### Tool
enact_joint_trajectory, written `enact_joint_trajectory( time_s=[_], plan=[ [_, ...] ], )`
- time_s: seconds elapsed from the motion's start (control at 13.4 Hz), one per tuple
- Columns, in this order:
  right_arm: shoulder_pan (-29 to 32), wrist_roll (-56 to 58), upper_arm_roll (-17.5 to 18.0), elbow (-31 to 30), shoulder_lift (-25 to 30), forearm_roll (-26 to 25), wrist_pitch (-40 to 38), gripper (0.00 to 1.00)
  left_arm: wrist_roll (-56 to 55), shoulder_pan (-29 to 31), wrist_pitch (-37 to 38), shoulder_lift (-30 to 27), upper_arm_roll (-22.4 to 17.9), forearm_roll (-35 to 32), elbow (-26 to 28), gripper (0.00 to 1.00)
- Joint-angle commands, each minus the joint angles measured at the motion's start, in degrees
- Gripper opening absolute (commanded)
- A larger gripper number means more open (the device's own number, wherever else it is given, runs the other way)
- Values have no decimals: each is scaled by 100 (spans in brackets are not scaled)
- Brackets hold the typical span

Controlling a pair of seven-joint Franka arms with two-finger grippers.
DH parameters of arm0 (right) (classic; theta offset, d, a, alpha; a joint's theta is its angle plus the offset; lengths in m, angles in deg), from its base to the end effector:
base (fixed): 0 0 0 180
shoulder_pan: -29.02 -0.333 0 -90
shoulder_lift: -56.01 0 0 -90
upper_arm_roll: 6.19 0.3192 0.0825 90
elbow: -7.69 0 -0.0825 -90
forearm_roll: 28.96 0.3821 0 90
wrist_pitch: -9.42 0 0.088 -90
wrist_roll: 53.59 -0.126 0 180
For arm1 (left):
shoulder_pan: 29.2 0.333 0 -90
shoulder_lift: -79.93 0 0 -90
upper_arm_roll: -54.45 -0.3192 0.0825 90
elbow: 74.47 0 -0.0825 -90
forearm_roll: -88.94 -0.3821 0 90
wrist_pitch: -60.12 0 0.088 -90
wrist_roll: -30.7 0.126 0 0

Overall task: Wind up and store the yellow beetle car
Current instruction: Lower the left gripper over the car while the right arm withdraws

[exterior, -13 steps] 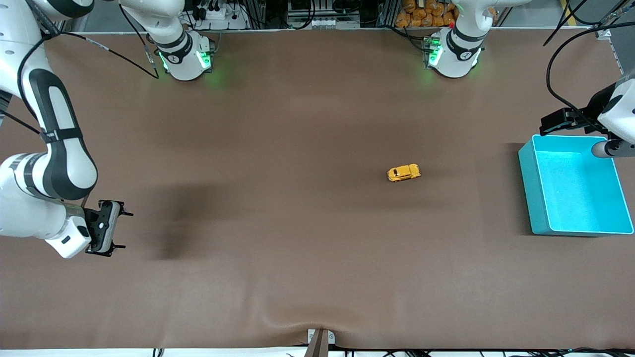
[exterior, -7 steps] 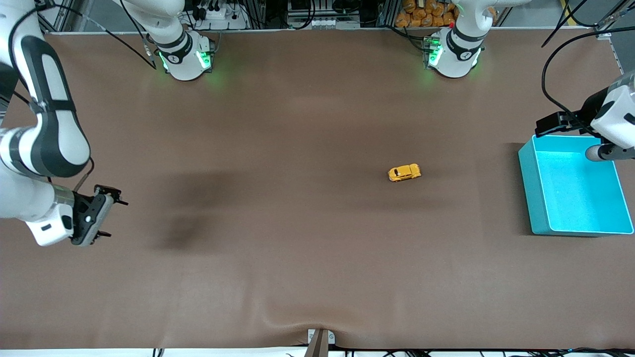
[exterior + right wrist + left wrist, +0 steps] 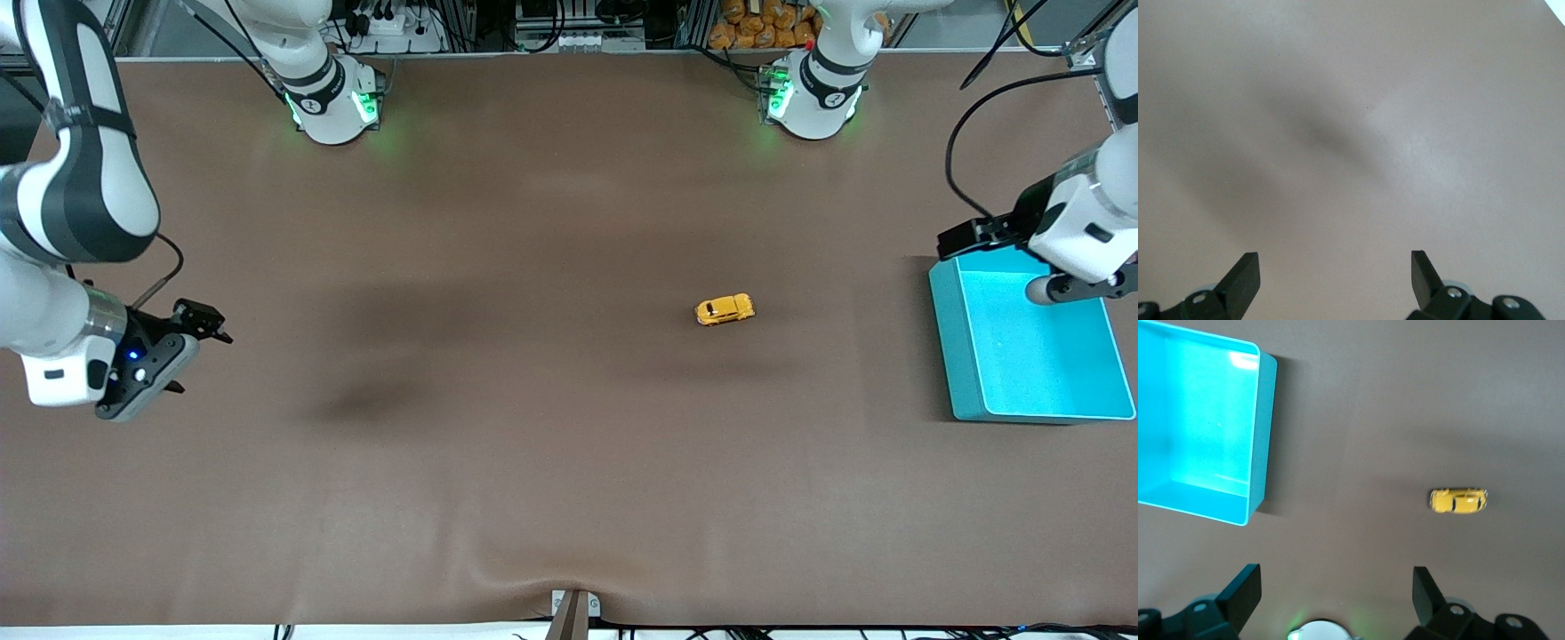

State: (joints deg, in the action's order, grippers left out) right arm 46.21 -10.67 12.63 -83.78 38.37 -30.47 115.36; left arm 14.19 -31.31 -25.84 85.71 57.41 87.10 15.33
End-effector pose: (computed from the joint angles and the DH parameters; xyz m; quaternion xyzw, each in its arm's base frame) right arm 0.6428 -0.0044 0.4436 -0.9255 -0.3765 0.0053 0.0410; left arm 0.5665 -0.0447 0.5484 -0.9915 -0.0990 0.0798 0.0289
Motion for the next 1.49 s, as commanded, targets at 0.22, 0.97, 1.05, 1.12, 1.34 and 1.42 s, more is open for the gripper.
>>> enact_joint_trajectory(
  time_s=[0.22, 0.97, 1.05, 1.12, 1.34, 1.42],
  plan=[
    [-136, -979, -315, -196, 944, -77, -599, 100, -2771, -562, -639, 343, 29, 114, 195, 100],
    [-1816, -3672, -2330, -161, 1824, 2, -1707, 100, -8251, -1222, -2634, 1591, 38, 544, 538, 100],
    [-1833, -4025, -2330, -108, 1842, 2, -1804, 100, -8559, -1240, -2775, 1732, 38, 545, 564, 100],
    [-1816, -4194, -2312, 14, 1851, 2, -1918, 100, -8815, -1301, -2864, 1863, 38, 545, 582, 100],
    [-1640, -4205, -2303, 85, 1939, 11, -2113, 100, -9212, -1555, -3337, 1988, 38, 527, 1020, 100],
    [-1640, -4205, -2303, 85, 1948, 11, -2112, 100, -9213, -1635, -3531, 1953, 38, 527, 1257, 100]
  ],
)
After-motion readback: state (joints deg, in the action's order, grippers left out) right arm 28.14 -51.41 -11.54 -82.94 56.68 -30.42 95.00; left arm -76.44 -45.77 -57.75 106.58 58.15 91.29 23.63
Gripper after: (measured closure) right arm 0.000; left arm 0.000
